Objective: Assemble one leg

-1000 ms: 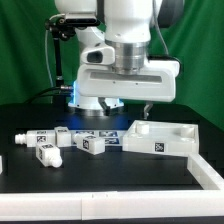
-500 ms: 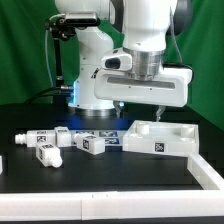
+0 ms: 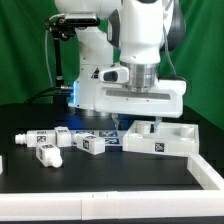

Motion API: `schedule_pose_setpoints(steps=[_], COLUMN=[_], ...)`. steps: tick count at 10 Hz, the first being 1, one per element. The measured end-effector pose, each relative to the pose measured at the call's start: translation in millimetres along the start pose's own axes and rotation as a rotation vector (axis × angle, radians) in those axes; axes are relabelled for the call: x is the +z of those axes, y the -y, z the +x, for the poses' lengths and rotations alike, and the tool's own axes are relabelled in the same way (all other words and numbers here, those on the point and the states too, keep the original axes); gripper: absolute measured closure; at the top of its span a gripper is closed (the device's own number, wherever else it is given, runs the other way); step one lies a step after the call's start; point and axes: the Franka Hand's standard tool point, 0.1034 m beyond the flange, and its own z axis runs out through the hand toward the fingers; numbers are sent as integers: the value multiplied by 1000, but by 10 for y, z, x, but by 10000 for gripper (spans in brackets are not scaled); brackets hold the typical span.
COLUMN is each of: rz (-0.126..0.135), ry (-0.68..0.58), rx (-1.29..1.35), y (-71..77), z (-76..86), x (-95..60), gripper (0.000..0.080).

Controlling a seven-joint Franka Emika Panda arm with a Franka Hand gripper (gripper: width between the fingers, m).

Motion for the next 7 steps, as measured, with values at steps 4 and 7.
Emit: schedule_pose_setpoints(steps=[4, 7], rz=[-2, -2], ry=[9, 9], rx=[5, 5], y=[-7, -8], z=[-22, -22], x=[45, 45], gripper=[151, 415])
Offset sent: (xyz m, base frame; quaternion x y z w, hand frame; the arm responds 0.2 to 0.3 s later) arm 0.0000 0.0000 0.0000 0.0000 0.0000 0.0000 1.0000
